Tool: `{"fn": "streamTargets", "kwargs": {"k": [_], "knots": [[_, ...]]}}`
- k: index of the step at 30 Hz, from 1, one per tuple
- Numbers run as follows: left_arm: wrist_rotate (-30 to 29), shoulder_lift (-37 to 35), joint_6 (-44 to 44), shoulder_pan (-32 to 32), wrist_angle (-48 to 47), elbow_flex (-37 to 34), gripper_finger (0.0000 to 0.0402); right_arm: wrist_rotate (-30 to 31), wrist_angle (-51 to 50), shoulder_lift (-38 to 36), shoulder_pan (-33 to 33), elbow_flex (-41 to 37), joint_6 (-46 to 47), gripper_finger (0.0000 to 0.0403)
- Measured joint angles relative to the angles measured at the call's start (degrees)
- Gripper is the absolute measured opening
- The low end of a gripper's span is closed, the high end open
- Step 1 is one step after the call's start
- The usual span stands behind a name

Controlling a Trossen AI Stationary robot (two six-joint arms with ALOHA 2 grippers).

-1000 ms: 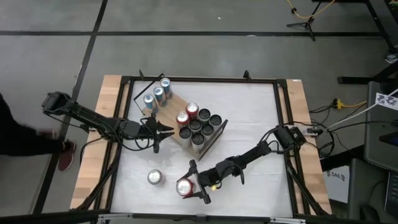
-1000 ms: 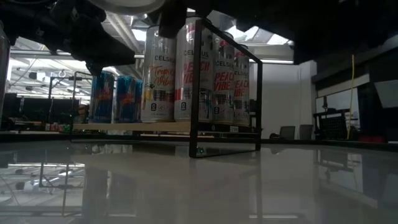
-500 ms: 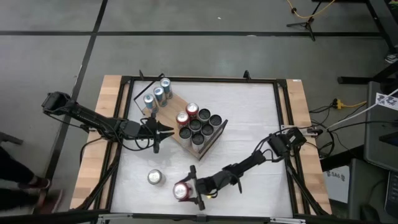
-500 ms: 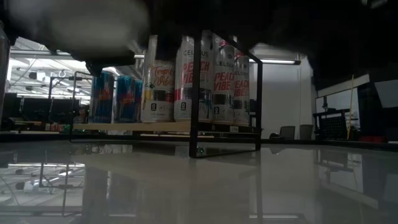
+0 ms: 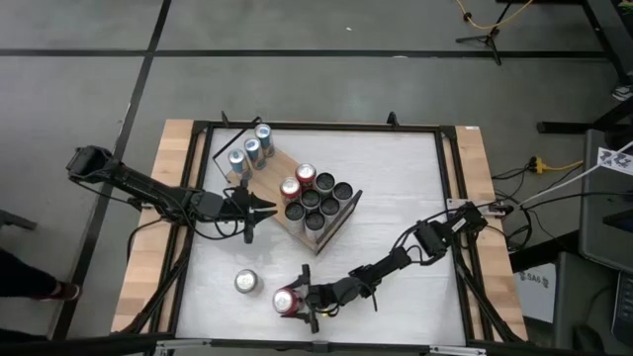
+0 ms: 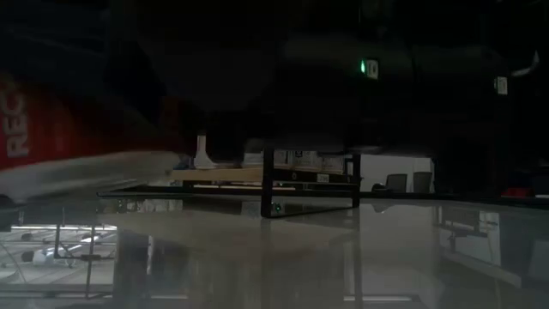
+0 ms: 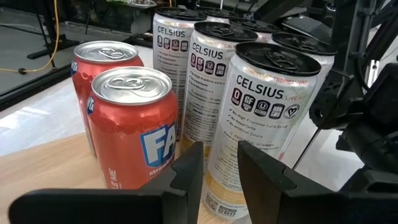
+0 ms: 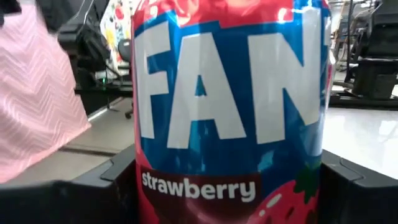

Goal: Place canned beverage on shelf
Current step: Put the red soda can on the shelf aligned with the other red soda cans

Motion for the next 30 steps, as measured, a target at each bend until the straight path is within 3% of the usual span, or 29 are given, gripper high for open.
{"fn": "streamTargets", "kwargs": {"k": [30], "knots": [[0.0, 0.0, 0.0, 0.0, 0.0, 0.0, 0.0093, 0.0, -3.2, 0.9, 0.0, -0.2, 0.9, 0.0297]]}}
